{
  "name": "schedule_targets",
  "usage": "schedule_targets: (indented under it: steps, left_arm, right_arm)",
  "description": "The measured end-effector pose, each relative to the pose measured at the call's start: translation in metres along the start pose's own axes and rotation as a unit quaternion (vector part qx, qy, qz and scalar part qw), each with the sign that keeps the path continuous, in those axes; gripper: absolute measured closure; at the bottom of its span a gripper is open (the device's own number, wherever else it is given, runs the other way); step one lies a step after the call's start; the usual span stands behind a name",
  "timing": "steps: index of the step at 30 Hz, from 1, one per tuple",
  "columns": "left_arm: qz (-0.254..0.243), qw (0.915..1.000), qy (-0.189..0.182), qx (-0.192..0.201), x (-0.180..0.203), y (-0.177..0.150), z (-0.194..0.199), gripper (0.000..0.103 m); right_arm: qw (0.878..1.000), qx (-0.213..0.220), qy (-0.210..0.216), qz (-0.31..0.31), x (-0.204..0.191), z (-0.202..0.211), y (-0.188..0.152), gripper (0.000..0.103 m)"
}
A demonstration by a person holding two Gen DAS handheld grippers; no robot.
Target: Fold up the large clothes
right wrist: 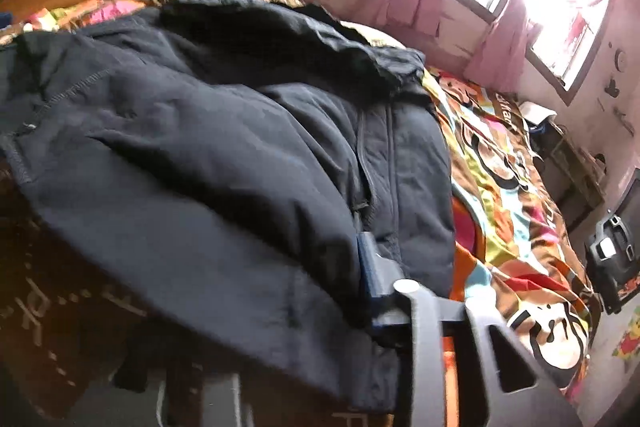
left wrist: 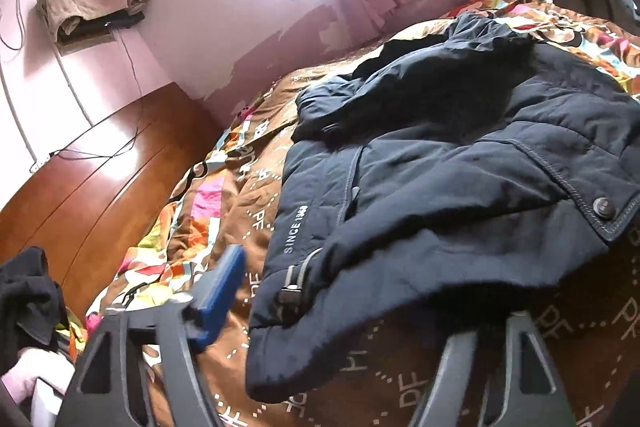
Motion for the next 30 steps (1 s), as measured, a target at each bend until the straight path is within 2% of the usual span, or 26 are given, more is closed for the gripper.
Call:
schedule_targets:
  steps: [2, 4, 7, 11, 13, 18, 22, 30]
  left_arm:
    - [-0.008, 0.9999, -0.009, 0.007, 0.004, 0.003, 0.001, 0.066]
    - [-0.016, 0.9997, -0.013, 0.014, 0.007, 0.005, 0.004, 0.081]
    - [-0.003, 0.9992, 0.005, 0.038, 0.002, 0.012, 0.016, 0.092]
    - [0.053, 0.9959, 0.005, 0.073, -0.023, 0.021, 0.035, 0.095]
    - [0.061, 0.9945, 0.009, 0.085, -0.032, 0.024, 0.045, 0.096]
    - [0.085, 0.9877, 0.029, 0.128, -0.058, 0.02, 0.078, 0.097]
    - [0.098, 0.9846, 0.043, 0.138, -0.077, 0.009, 0.102, 0.098]
    - [0.104, 0.9814, 0.033, 0.158, -0.102, -0.01, 0.152, 0.098]
  right_arm:
    - [1.0, 0.009, 0.008, -0.023, 0.003, 0.006, 0.006, 0.084]
    - [0.998, 0.018, 0.02, -0.051, 0.008, 0.013, 0.012, 0.087]
    - [0.996, 0.044, 0.027, -0.075, 0.014, 0.024, 0.022, 0.093]
    - [0.991, 0.093, 0.018, -0.091, 0.016, 0.048, 0.027, 0.095]
    - [0.989, 0.112, 0.02, -0.098, 0.018, 0.062, 0.03, 0.095]
    - [0.98, 0.147, 0.06, -0.119, 0.024, 0.098, 0.034, 0.095]
    - [0.976, 0.178, 0.077, -0.096, 0.018, 0.134, 0.031, 0.095]
    - [0.966, 0.211, 0.122, -0.09, 0.017, 0.194, 0.015, 0.095]
Point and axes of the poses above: each gripper's, at about its wrist camera, not at the fingertips, and z roughly against the way its jaws point, x to its right, y to its top, the point moved 4 cm from there along -z, roughly the way its jaws point, and after that the axes turned 9 degrees about -z, right-handed, at the moved point
